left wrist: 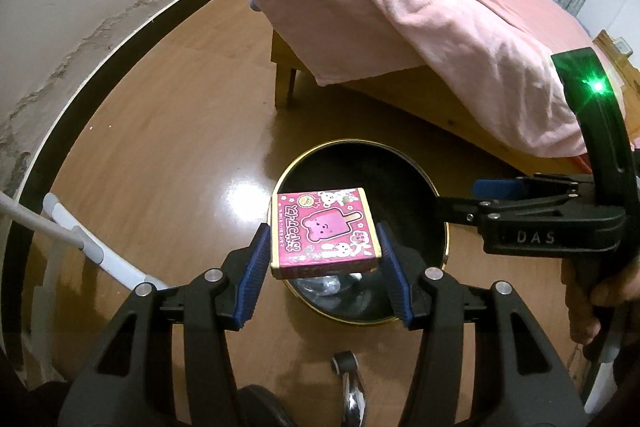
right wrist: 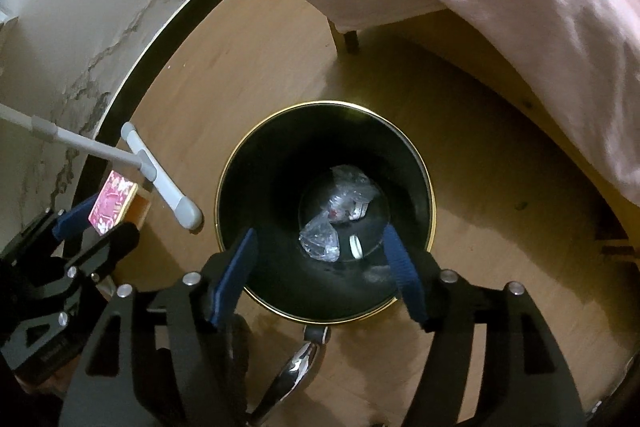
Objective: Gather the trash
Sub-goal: 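Carry both items over the bin and open both tools to drop them, then swing both tools back toward the desk, then grasp the white bottle cap with left tool while right tool grasps the blue-white wrapper, then carry both items over the bin and open both tools to drop them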
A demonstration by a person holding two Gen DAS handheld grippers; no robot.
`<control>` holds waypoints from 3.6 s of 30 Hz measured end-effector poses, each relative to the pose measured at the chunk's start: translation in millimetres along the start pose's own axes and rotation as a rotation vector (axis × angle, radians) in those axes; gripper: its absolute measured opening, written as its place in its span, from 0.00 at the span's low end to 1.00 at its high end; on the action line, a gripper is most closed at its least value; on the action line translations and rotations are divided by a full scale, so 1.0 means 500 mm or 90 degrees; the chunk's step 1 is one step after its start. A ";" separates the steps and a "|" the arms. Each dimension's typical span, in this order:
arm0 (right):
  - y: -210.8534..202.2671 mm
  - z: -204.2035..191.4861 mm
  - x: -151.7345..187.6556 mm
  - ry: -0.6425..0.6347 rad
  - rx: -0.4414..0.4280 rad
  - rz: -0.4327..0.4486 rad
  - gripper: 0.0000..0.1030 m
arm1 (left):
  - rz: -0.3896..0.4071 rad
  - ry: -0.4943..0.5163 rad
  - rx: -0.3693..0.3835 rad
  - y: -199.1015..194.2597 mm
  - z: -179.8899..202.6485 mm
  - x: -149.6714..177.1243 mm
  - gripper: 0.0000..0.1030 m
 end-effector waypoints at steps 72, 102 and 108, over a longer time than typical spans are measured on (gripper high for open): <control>-0.396 -1.289 0.063 -0.494 -0.341 0.072 0.49 | 0.280 -0.432 -0.441 -1.099 -0.796 0.503 0.88; -0.472 -1.110 0.048 -0.501 -0.321 0.117 0.49 | 0.238 -0.457 -0.391 -1.044 -0.836 0.424 0.28; -0.491 -0.965 -0.002 -0.446 -0.274 0.158 0.49 | 0.271 -0.403 -0.379 -1.070 -0.727 0.374 0.28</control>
Point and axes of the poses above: each gripper's, at about its wrist camera, not at the fingertips, and y roughly the way its jaws point, z to its right, x to its underside, the point moved 5 cm from there along y, roughly the way its jaws point, and after that the axes turned 4 degrees about -y, right-handed, at the moved point
